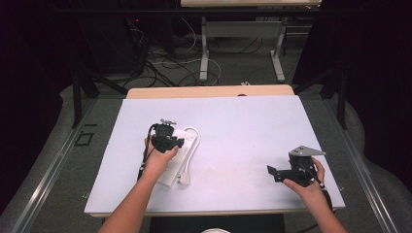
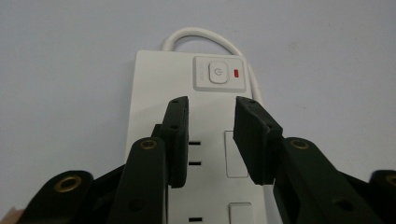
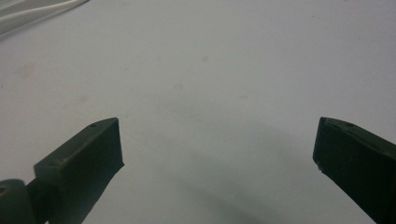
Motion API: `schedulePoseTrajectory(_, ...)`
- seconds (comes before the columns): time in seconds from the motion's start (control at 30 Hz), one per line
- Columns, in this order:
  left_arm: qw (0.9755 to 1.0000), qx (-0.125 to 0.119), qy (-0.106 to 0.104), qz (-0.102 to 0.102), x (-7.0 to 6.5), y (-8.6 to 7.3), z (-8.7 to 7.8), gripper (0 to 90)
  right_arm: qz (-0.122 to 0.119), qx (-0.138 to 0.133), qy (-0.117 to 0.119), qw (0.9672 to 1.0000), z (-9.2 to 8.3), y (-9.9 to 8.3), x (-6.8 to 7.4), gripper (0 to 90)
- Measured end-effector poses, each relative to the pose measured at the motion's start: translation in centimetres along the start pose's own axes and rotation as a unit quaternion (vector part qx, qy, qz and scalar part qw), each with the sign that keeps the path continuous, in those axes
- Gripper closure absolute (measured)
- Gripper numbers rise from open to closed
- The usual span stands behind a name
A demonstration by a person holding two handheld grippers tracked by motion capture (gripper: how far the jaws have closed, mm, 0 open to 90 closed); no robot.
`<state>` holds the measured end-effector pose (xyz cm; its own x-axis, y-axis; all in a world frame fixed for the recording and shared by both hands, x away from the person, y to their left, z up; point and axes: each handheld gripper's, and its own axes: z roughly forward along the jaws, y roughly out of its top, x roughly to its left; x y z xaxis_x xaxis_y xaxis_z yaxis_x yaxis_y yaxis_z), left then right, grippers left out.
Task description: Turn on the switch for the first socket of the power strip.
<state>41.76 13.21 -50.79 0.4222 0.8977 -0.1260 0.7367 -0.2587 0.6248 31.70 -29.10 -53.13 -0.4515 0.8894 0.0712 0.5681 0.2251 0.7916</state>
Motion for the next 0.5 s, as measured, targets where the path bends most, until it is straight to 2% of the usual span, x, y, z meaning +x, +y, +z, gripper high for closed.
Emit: schedulePoseTrajectory(0.5,0.9997,0.023,-0.004,0.012,-0.9,0.1,1.1,78.5,0.001,0.003,0.002,1.0,0.1,0.0,0.0,0.9)
